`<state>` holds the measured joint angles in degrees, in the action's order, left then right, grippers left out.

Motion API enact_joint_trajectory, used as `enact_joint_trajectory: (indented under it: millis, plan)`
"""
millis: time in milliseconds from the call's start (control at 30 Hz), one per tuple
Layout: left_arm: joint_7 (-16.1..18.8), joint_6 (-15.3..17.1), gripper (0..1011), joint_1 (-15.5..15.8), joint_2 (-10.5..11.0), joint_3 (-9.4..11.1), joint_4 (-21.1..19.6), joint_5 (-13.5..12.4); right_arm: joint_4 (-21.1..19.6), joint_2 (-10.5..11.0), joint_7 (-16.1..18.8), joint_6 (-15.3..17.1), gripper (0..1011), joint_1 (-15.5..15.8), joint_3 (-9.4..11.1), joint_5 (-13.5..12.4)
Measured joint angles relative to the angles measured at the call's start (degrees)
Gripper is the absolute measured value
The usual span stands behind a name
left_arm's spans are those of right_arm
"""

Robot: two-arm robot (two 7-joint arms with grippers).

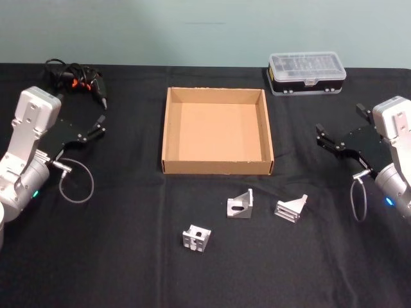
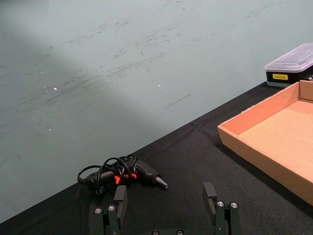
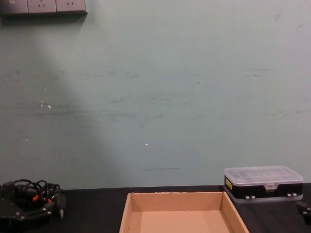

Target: Use one hand to pick up the angle iron from the table and place it into the box.

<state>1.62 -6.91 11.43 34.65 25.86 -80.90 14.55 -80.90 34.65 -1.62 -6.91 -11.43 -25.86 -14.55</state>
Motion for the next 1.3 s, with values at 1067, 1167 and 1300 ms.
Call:
enact_joint_trajectory:
  millis: [1067,1167,1300]
  plan:
    - [0.0,0.0,1011,0.0,0.0,0.0,0.0,0.0,-5.94,1.58,4.24,0.09,1004,3.23,3.45,-2.83]
    - [0.0,0.0,1011,0.0,0.0,0.0,0.0,0.0,-8.55,3.35,7.1,0.68,1004,5.26,4.29,-4.62]
    - [0.0,0.0,1011,0.0,0.0,0.0,0.0,0.0,-12.76,6.94,12.29,0.67,1004,9.42,5.5,-7.74]
